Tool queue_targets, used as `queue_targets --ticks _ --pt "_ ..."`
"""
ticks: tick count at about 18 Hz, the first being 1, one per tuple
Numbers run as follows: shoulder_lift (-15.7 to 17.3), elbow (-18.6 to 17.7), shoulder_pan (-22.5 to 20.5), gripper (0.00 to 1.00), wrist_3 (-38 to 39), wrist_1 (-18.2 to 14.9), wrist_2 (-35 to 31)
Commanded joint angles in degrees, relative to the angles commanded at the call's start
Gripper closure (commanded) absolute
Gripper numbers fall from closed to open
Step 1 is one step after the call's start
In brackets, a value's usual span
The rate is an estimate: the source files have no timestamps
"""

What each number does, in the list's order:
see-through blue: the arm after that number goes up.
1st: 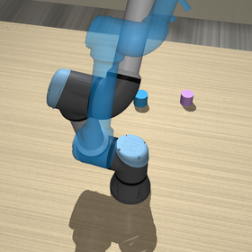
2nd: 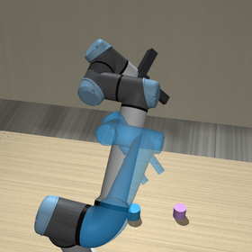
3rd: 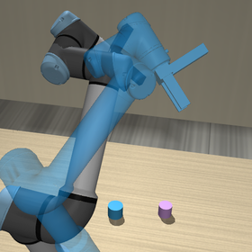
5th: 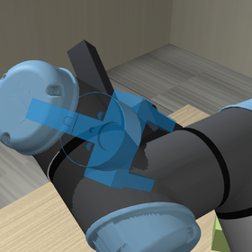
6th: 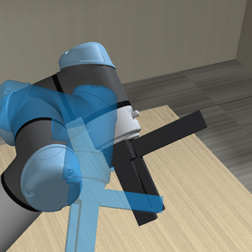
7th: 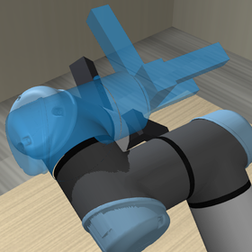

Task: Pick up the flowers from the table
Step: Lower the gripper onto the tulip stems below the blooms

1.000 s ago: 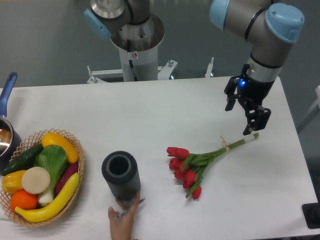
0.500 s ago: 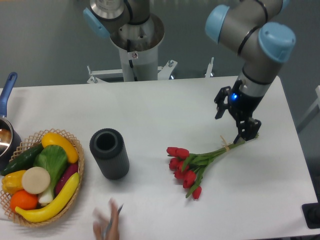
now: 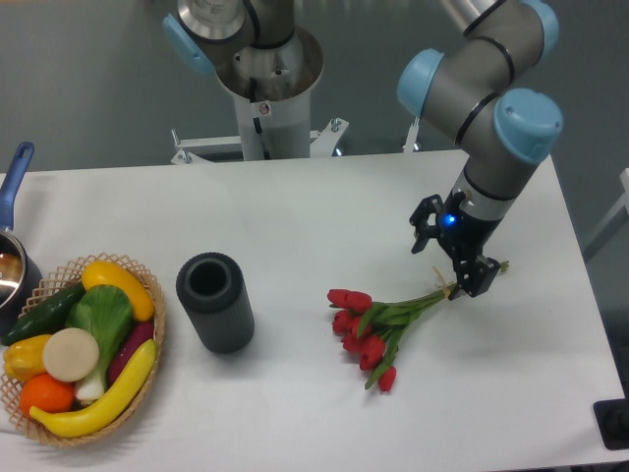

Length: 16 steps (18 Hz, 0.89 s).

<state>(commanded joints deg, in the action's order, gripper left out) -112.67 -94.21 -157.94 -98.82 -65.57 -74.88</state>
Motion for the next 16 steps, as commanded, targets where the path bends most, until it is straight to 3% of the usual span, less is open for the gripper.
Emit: queue_targets --ticks 4,10,16 --pt "-1.76 -0.01 1.67 0.00 6.70 1.84 -2.19" --pt "-4.83 -1.59 2.46 0.00 8.47 8.96 -2.29" --pt "-7.12 -1.59 2.46 0.00 7.41 12.30 -2.29"
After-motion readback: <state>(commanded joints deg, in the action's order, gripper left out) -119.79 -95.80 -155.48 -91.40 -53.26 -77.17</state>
